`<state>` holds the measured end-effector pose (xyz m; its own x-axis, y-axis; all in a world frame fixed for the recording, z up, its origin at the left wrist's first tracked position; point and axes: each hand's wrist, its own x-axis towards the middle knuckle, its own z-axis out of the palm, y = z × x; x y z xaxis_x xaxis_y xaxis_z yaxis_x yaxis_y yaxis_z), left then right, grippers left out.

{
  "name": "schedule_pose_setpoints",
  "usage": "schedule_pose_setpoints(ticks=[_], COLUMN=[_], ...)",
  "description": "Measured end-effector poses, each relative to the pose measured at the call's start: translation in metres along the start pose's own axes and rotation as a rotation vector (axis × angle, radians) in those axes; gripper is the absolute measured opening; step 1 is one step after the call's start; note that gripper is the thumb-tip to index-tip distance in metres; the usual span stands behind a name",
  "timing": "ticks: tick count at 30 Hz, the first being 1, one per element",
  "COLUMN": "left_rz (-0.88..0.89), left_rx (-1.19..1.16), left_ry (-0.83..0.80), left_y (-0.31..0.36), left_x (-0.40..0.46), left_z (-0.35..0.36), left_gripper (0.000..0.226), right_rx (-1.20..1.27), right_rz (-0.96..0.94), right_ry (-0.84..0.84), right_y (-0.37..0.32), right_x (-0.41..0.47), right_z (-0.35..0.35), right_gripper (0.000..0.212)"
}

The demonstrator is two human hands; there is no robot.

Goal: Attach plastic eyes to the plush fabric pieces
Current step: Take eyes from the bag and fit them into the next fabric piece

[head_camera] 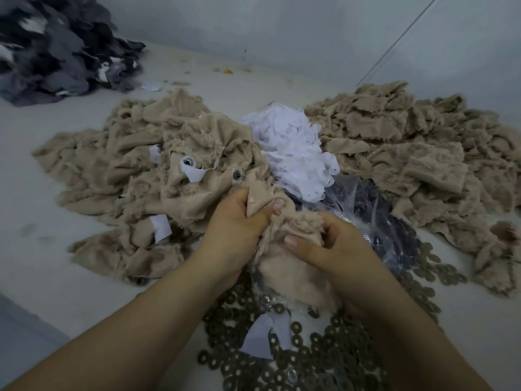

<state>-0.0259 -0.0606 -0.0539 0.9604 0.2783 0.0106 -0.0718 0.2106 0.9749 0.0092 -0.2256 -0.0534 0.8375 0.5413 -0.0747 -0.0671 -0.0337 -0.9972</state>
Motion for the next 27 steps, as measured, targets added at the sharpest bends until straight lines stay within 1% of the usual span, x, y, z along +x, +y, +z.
schedule_pose_setpoints(ticks=[2,4,5,7,8,10,11,14,16,18,20,22,25,27], left_rz=[-0.038,-0.036,-0.031,-0.048,-0.057,-0.061,-0.061,-0.074,-0.092,-0.129,-0.178,-0.215,-0.245,-0.254], left_rx=[-0.001,0.066,0.072,0.026,0.014,0.041,0.055,0.035,0.034,0.020,-0.014,-0.023,-0.063,-0.078], left_ry=[-0.074,-0.115,-0.116,-0.100,-0.090,-0.039,0.012,0.175,0.220,0.179,0.063,-0.007,0.005,0.036], left_y=[-0.001,-0.002,-0.003,-0.002,-0.001,0.000,0.000,-0.001,-0.001,0.001,0.003,0.005,0.003,0.001], left_x=[-0.001,-0.001,-0.001,0.000,0.000,0.002,0.003,0.007,0.009,0.011,0.010,0.009,0.010,0.011], left_z=[-0.001,0.001,0.001,-0.001,-0.003,-0.007,-0.010,-0.018,-0.023,-0.026,-0.026,-0.025,-0.022,-0.022], left_gripper=[0.018,0.025,0.028,0.028,0.025,0.020,0.018,0.014,0.009,0.011,0.012,0.018,0.015,0.016], right_rx=[0.174,0.328,0.343,0.312,0.310,0.328,0.323,0.287,0.340,0.399,0.463,0.578,0.715,0.760], right_rz=[0.101,0.185,0.203,0.212,0.224,0.256,0.266,0.293,0.296,0.288,0.271,0.268,0.271,0.299], right_ry=[-0.074,-0.084,-0.052,0.025,0.030,-0.016,-0.038,-0.047,-0.057,-0.055,-0.044,0.014,0.131,0.140], right_y=[-0.001,-0.002,-0.003,-0.003,-0.004,-0.006,-0.006,-0.007,-0.007,-0.008,-0.010,-0.011,-0.011,-0.009], right_x=[0.000,0.001,0.002,0.003,0.003,0.002,0.001,0.000,0.000,0.000,0.001,0.004,0.006,0.006], right_z=[0.000,0.003,0.004,0.004,0.004,0.004,0.003,0.001,0.001,0.002,0.005,0.006,0.006,0.008], right_gripper=[0.040,0.052,0.054,0.046,0.043,0.045,0.047,0.048,0.049,0.048,0.046,0.051,0.071,0.073])
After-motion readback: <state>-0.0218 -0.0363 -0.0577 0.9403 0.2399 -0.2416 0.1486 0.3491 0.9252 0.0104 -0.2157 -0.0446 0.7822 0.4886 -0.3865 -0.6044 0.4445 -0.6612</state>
